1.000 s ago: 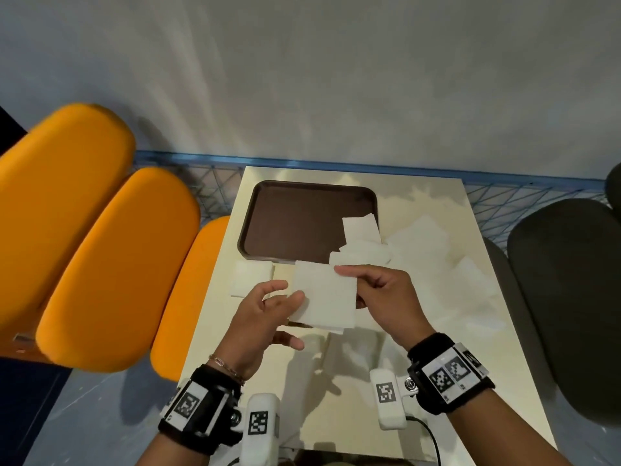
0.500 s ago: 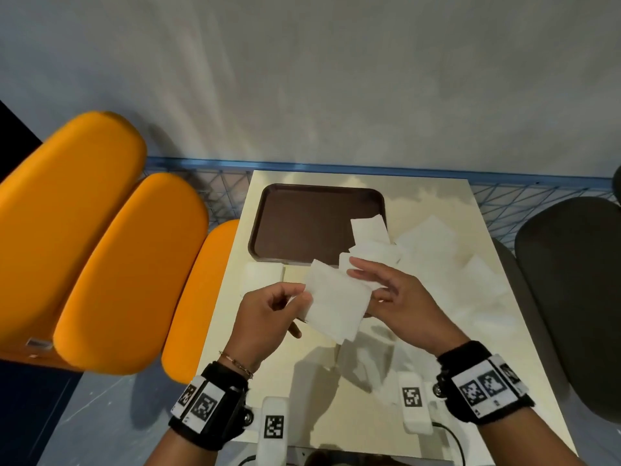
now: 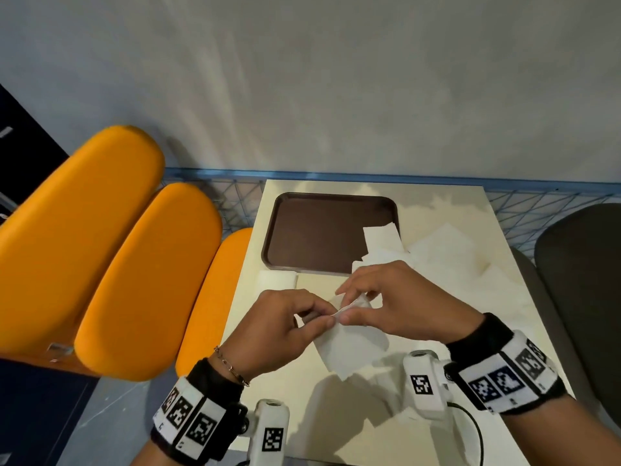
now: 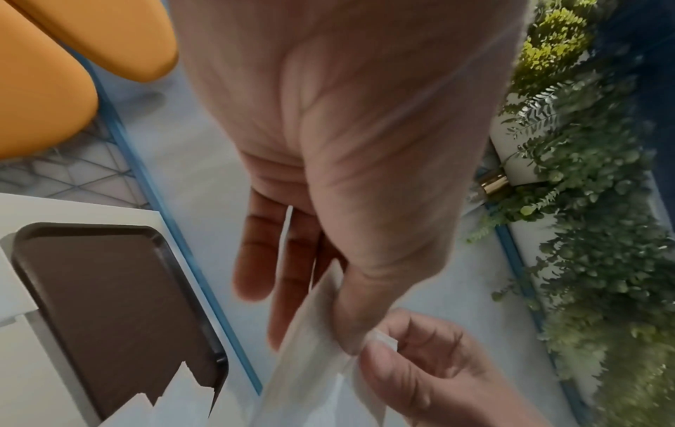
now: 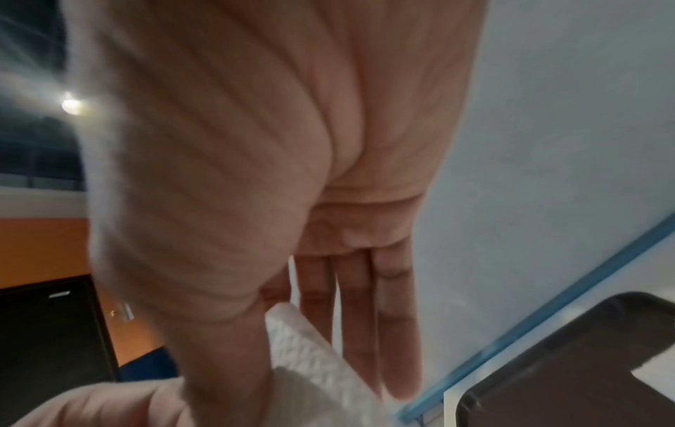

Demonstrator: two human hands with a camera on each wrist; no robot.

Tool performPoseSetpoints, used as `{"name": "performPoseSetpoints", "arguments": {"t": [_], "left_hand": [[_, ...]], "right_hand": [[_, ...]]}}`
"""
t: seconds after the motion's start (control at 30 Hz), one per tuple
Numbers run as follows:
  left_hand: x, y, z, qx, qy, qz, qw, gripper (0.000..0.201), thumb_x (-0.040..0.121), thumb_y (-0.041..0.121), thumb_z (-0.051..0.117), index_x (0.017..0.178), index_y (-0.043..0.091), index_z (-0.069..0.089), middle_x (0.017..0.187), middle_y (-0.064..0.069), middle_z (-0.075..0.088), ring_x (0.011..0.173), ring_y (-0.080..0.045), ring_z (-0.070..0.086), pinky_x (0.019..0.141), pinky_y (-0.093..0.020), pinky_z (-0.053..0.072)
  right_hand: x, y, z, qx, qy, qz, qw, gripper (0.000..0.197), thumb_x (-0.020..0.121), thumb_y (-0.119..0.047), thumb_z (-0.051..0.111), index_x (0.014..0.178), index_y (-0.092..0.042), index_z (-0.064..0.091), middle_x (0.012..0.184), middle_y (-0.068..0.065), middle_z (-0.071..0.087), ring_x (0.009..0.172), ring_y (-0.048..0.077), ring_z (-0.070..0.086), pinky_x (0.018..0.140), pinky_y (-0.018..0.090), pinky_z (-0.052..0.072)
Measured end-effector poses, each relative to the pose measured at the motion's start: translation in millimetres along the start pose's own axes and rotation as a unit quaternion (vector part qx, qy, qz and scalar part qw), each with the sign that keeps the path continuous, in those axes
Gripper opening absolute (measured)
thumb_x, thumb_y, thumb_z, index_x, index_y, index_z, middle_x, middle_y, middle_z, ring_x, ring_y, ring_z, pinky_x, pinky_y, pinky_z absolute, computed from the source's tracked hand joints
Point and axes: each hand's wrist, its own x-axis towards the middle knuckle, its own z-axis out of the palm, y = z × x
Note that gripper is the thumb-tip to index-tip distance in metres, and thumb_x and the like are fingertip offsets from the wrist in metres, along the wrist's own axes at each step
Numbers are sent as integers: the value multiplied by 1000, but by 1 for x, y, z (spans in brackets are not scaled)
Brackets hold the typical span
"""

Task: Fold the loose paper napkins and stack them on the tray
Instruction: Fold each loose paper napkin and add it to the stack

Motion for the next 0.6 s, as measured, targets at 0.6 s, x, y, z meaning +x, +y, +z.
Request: {"name": "performPoseSetpoints", "arguments": {"t": [0.6], "left_hand": [[-1,14,5,-292,237,-72,924,14,79,21,83,93,18,83,87,-4,78,62,-24,68,54,-32,57]], "right_hand": [[-10,-9,1,165,154,34,974,14,82,-41,87,85,-28,82,95,-12,78,89,18,74,75,45,60]]}}
